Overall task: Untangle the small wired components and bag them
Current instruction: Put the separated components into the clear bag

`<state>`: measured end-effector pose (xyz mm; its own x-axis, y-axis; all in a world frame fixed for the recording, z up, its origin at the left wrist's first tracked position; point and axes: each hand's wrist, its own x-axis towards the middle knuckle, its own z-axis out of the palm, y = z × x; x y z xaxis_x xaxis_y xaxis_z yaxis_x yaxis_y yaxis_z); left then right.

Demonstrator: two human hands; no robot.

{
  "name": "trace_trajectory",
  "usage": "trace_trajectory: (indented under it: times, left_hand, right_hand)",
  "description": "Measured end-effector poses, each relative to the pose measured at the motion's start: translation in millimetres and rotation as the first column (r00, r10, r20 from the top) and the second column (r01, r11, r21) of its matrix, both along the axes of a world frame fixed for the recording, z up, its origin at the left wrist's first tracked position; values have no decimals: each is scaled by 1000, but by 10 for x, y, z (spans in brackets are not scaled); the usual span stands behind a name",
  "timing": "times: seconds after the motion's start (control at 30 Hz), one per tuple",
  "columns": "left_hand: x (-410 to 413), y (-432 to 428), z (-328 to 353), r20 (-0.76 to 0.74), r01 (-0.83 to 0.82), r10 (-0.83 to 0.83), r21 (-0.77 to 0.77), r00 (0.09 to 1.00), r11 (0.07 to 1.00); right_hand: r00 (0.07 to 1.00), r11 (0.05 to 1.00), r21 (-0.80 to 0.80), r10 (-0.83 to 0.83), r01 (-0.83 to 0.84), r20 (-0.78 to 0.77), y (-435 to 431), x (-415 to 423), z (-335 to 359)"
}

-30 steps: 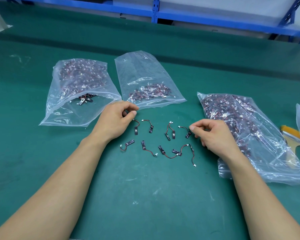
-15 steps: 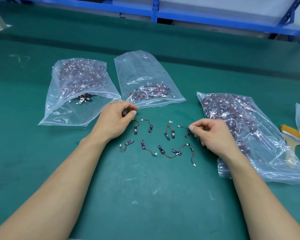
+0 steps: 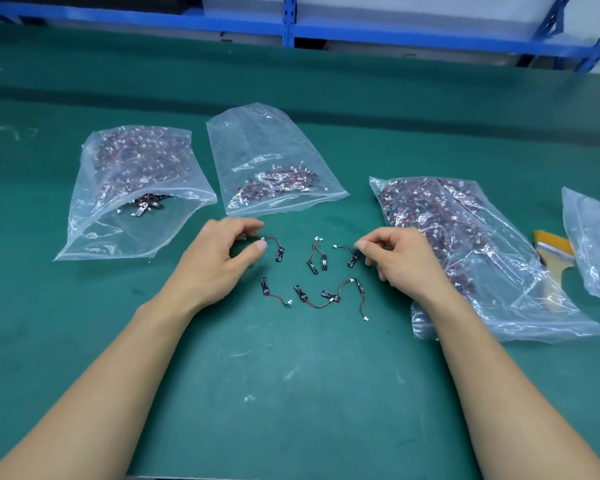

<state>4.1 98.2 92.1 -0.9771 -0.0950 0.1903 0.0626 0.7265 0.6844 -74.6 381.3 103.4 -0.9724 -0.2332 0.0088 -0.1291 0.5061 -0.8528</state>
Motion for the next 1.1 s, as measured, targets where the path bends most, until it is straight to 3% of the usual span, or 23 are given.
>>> trace_trajectory:
  times: [0.17,0.3,0.6,0.83,1.1]
  left_hand:
    - [145,376,-21,88,165,-151,-172,985,971]
    - [38,814,-23,108,237,-218,-221,970,946]
    - [-287,1202,-71,-18,249,-263,-267,965,931]
    - [-313,1094,-46,-73,247,-268,-215,961,945]
    - [-271,983,-29,-119,230,-261,-223,958,947]
  right_hand:
    - [1000,1000,-12,-5,5,20,19,1,-12]
    - [999,999,-46,-2,4,48,18,2,-23]
    - [998,997,-77,-22,26,57,34,-23,-31]
    - [995,998,-61,-42,36,-95,2,47,-66]
    - [918,991,130,21,33,-395,-40,192,15]
